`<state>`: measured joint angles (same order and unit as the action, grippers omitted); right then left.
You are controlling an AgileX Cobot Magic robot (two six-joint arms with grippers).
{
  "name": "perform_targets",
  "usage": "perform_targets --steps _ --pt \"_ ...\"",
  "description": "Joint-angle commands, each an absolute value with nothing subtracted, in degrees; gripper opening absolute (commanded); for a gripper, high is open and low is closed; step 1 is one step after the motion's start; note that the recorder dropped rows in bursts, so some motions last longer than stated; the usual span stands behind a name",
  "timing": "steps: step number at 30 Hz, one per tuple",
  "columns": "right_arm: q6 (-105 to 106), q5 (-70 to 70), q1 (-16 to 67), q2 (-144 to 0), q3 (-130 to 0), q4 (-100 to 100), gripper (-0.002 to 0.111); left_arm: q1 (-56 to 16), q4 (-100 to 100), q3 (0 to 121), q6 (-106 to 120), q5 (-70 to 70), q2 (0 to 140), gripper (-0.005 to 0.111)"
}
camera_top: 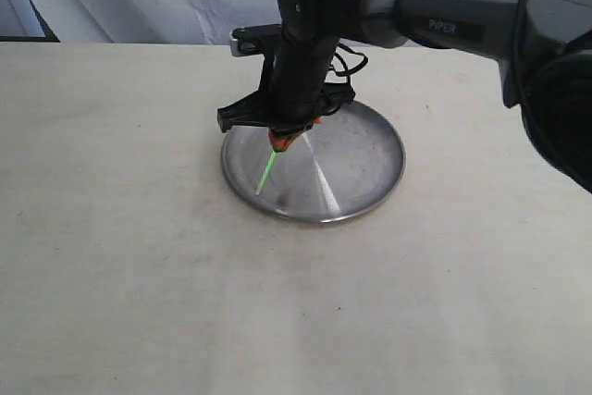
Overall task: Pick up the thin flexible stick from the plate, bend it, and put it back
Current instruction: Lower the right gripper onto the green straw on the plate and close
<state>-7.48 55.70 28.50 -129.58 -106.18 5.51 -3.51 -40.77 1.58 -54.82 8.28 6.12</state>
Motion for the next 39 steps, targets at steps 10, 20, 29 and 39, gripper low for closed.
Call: perform_targets --steps 10,20,29,39 --pt "-6.65 50.41 28.68 -132.5 -106.63 14.49 0.065 -3.52 -41.17 1.39 -54.79 8.71 5.66 0.0" --pt "-15.41 46.44 28.68 -136.2 -106.63 4.68 0.057 -3.52 -41.17 1.39 -54.79 8.71 5.66 0.0" --pt "-16.53 47.06 29.35 -138.46 -106.63 1.31 0.051 -3.52 -41.17 1.39 -54.79 8.94 5.66 0.0" --pt "-14.02 55.56 31.34 -140.93 -106.63 -4.55 0.0 -3.52 -41.17 1.39 -54.79 8.94 5.66 0.0"
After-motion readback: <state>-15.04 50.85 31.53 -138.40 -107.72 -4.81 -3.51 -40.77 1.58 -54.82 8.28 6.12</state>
